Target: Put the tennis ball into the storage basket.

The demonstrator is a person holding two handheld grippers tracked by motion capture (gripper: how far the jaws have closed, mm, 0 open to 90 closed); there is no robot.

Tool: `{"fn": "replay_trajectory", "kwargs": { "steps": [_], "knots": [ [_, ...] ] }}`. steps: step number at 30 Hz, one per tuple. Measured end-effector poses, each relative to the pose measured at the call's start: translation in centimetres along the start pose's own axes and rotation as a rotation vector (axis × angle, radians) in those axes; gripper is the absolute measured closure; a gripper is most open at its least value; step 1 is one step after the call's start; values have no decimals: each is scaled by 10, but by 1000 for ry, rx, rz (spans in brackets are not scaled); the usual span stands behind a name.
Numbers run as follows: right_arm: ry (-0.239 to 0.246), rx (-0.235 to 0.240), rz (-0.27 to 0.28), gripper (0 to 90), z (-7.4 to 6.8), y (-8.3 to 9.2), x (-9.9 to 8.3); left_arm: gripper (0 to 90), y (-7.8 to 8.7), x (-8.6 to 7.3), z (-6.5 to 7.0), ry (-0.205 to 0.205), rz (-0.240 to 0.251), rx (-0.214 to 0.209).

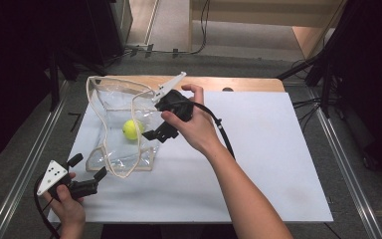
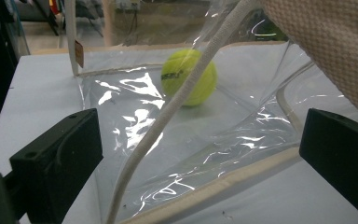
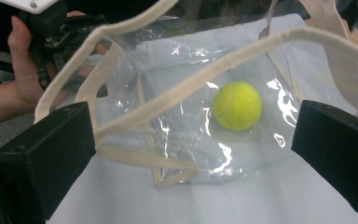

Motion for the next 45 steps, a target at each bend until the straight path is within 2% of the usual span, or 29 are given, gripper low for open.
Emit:
{"fn": "replay_trajectory", "kwargs": {
  "steps": [4,6,13,19,31,35,45],
  "knots": [
    [-12,-6,9,0,5,5,-11,0,0,0,0,-6,-1,-1],
    [-14,-34,20,0,9,9,-22,0,0,0,0,-8,-3,0],
    [-63,-38,33,0,20,16,-47,0,-1,0,1,-10,-4,1],
    [-82,-51,56,0,29,23,-66,0,0,0,1,-11,-6,2],
    [-122,-72,94,0,43,33,-97,0,0,0,0,-6,0,1],
    [-139,-85,92,0,47,36,-111,0,1,0,0,-7,2,1],
    [-142,-95,117,0,51,46,-127,0,1,0,1,-9,3,1]
  ]
}}
Point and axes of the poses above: each handheld gripper's, and its own axes: y roughly backward along the jaws, x roughly out of its top, z roughly to its right, the point moved 8 cm from there along -y, roughly forward along the jaws, and after that the axes turned 15 degrees about -y, right-handed, at the moved point
